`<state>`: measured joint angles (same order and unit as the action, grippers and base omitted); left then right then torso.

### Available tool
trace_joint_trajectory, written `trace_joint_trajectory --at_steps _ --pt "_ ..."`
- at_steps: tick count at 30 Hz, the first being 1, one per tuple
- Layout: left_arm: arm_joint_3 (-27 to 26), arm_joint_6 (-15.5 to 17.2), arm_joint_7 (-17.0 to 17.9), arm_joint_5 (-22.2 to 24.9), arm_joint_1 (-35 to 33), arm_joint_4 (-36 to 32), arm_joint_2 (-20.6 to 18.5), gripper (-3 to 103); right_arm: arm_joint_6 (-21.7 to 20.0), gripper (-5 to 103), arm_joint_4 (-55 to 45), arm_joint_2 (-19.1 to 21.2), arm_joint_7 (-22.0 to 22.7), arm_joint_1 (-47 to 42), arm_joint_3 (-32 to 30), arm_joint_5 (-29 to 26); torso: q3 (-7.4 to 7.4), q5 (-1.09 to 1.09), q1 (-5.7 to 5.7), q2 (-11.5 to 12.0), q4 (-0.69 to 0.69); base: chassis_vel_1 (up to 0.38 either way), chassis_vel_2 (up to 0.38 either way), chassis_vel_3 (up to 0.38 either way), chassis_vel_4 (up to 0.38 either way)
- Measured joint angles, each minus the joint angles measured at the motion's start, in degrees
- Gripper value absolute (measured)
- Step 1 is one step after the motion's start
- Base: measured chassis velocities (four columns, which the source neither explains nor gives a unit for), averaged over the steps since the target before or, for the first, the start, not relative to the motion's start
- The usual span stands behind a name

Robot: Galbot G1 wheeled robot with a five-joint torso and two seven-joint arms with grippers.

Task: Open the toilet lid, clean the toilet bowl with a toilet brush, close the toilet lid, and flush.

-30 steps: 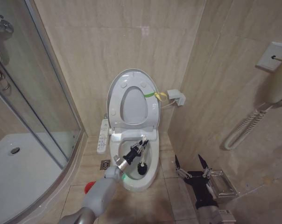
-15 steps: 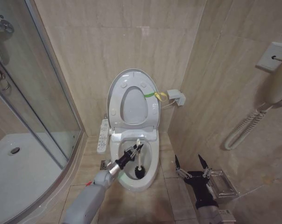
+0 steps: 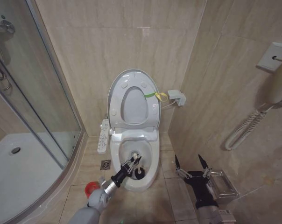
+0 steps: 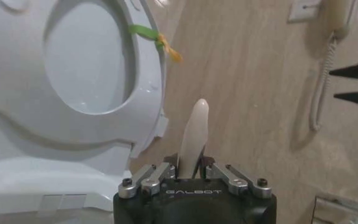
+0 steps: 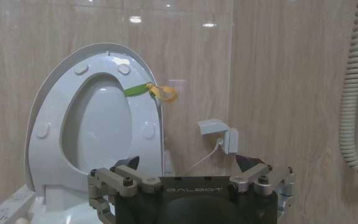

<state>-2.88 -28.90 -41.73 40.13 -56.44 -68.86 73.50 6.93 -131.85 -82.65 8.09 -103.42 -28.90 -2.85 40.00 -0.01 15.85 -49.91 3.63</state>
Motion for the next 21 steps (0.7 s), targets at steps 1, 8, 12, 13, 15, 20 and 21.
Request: trace_joint_trajectory --at_steps 1,8,12,13,15,20,21 --pt "-0.7 0.2 0.5 0.2 -1.2 -1.2 0.0 21 0.0 100 0.0 0.0 0.0 0.0 0.0 0.0 0.0 0.0 0.0 0.0 0.0 0.0 0.0 0.0 0.0" --pt "-3.4 0.2 2.4 1.0 -4.4 -3.6 1.0 21 0.0 100 0.0 0.0 0.0 0.0 0.0 0.0 0.0 -0.01 0.0 0.0 0.0 0.0 0.0 0.0 0.0" --pt "-4.4 0.2 3.5 2.7 -3.6 -1.7 2.5 21 0.0 100 0.0 0.0 0.0 0.0 0.0 0.0 0.0 -0.01 0.0 0.0 0.01 0.0 0.0 0.0 0.0" --pt "-4.5 0.2 3.8 3.1 -3.0 -0.7 2.9 21 0.0 100 0.0 0.0 0.0 0.0 0.0 0.0 0.0 -0.01 0.0 0.0 0.01 0.0 0.0 0.0 0.0" --pt "-4.5 0.2 4.4 4.5 -1.6 1.5 3.8 21 0.0 100 0.0 0.0 0.0 0.0 0.0 0.0 0.0 -0.01 0.0 0.0 0.01 0.0 0.0 0.0 0.0" --pt "-3.7 0.2 5.5 6.8 1.9 6.5 5.9 21 0.0 100 0.0 0.0 0.0 0.0 0.0 0.0 0.0 0.0 0.0 0.0 0.0 0.0 0.0 0.0 0.0" --pt "-3.7 0.2 5.5 6.8 1.9 6.5 5.9 21 0.0 100 0.0 0.0 0.0 0.0 0.0 0.0 0.0 0.0 0.0 0.0 0.0 0.0 0.0 0.0 0.0"
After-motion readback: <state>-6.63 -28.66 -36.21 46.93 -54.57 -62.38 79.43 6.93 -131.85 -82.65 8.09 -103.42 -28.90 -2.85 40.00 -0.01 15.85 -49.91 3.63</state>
